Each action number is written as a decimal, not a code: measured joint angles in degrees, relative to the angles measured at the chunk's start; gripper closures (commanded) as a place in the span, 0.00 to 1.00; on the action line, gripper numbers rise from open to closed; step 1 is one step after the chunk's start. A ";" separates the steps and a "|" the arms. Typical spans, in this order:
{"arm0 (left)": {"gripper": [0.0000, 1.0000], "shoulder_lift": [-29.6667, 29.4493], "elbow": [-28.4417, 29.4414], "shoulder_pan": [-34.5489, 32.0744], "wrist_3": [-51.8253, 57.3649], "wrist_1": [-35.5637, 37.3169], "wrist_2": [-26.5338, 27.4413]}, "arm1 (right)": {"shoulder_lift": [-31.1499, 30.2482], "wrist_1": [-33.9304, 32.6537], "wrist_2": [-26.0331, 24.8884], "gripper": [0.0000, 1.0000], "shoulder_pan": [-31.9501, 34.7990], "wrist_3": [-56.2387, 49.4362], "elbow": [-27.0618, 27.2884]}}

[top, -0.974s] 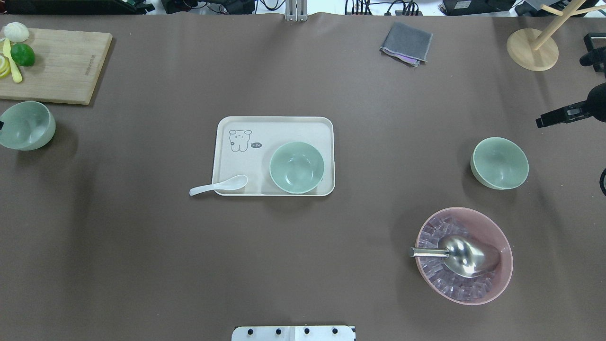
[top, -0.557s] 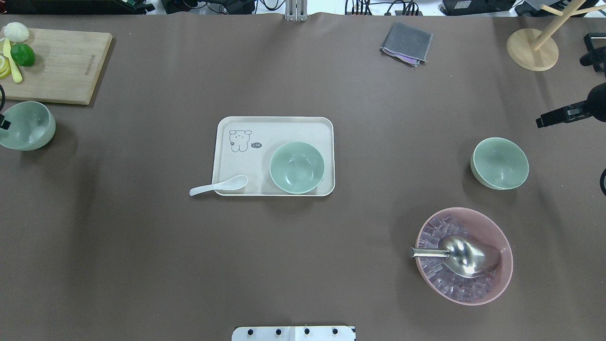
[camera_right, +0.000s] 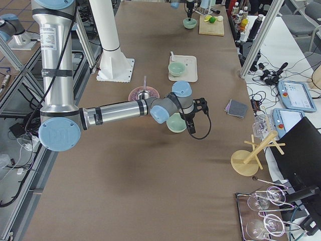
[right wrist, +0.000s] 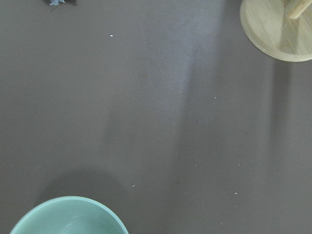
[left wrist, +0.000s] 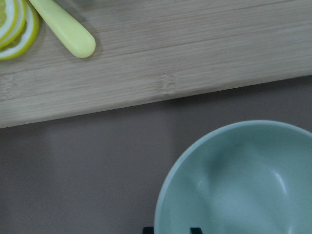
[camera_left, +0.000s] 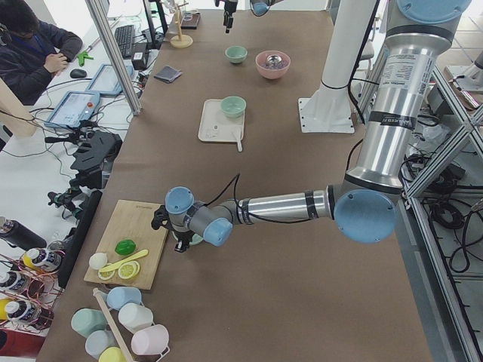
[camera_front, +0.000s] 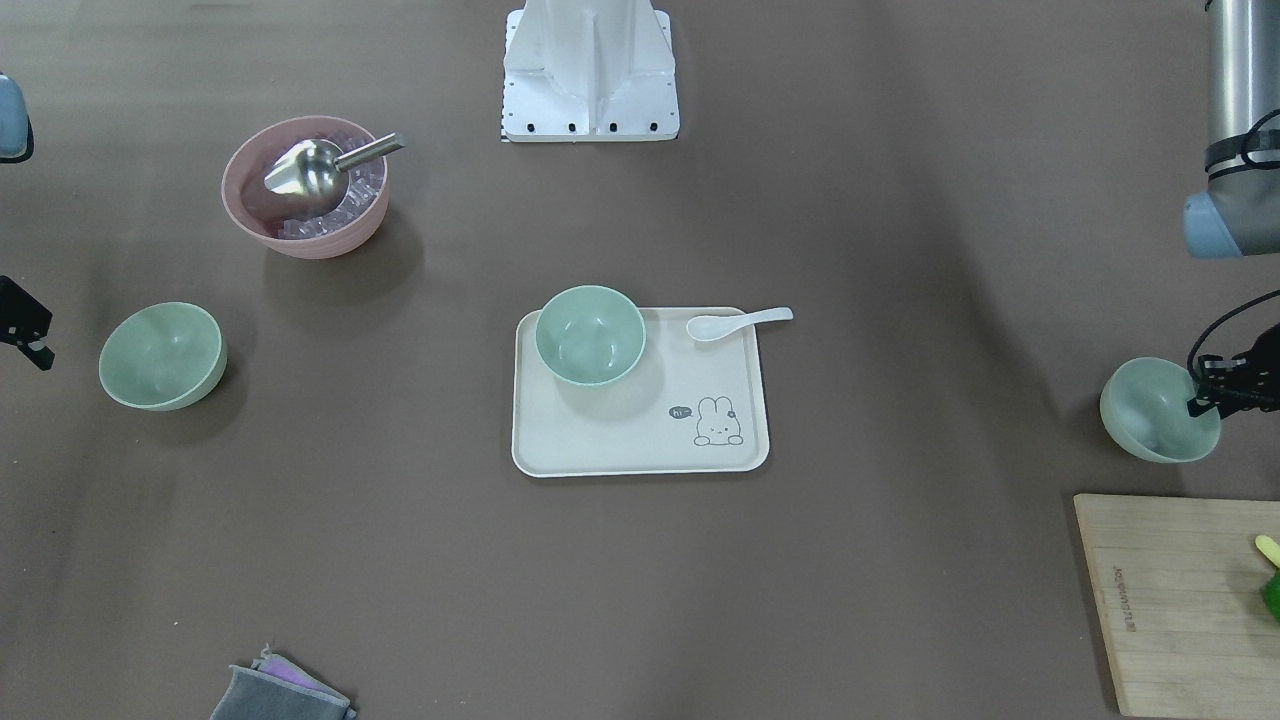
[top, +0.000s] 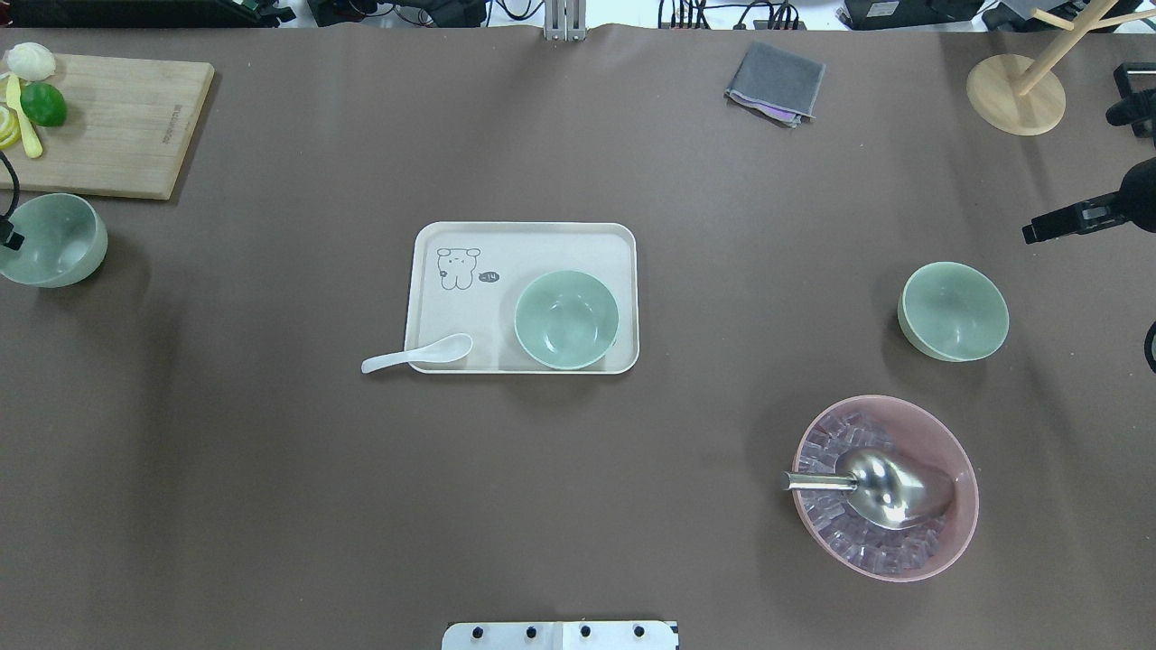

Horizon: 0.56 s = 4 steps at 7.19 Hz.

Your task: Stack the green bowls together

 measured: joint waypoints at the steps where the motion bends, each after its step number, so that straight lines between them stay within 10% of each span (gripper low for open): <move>1: 1.00 -0.12 -0.05 0.01 0.09 0.00 0.01 | 0.00 0.00 0.00 0.00 0.00 0.00 0.00; 4: 1.00 -0.43 -3.14 -0.03 -0.13 0.03 -0.28 | -0.11 0.06 0.08 0.00 0.00 0.00 0.00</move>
